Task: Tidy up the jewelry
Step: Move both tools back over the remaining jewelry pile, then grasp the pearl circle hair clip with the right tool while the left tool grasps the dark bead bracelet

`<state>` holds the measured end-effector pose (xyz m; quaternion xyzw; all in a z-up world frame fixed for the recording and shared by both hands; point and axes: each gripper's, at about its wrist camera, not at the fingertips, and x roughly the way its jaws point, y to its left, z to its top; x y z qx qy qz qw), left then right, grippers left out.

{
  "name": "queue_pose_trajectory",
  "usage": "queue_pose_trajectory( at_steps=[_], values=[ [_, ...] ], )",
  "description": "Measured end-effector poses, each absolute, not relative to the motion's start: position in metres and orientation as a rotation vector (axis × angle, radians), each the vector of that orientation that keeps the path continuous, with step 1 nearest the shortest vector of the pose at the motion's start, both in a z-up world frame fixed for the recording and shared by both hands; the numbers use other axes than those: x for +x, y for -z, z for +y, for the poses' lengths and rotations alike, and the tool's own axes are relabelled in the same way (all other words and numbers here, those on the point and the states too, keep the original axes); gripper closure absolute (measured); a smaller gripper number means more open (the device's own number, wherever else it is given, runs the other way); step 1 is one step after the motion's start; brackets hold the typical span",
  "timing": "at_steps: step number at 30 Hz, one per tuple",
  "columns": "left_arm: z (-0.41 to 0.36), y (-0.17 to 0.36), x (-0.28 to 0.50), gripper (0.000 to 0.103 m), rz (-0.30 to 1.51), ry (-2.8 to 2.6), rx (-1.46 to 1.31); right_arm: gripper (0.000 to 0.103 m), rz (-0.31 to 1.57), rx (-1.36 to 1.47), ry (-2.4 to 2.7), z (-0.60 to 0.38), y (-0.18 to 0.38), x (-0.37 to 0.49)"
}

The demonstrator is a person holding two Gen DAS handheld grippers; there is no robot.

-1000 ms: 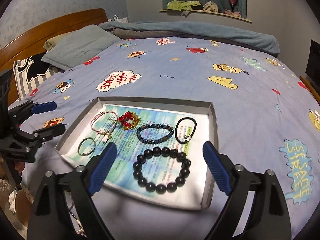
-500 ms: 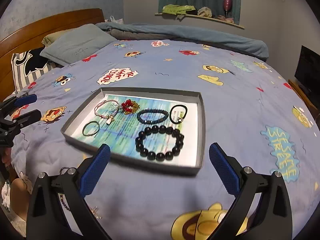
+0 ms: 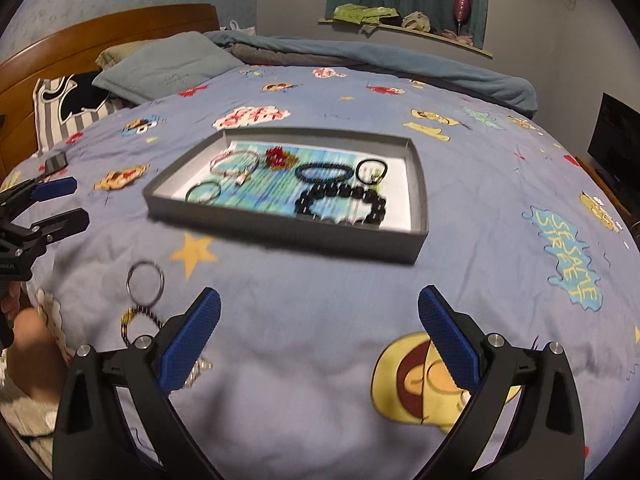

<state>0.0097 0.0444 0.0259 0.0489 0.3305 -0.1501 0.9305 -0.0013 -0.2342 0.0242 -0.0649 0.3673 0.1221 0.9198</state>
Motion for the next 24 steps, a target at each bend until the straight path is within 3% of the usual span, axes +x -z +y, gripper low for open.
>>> queue_pose_trajectory(
  at_steps=[18,24],
  values=[
    [0.038,0.011,-0.005,0.008,0.726,0.316,0.1,0.006,0.672,-0.146,-0.38,-0.185,0.018,-0.056],
    [0.036,0.02,-0.012,0.008,0.735,0.338,0.103,0.015,0.673,-0.179,-0.409,-0.166,0.032,-0.06]
  ],
)
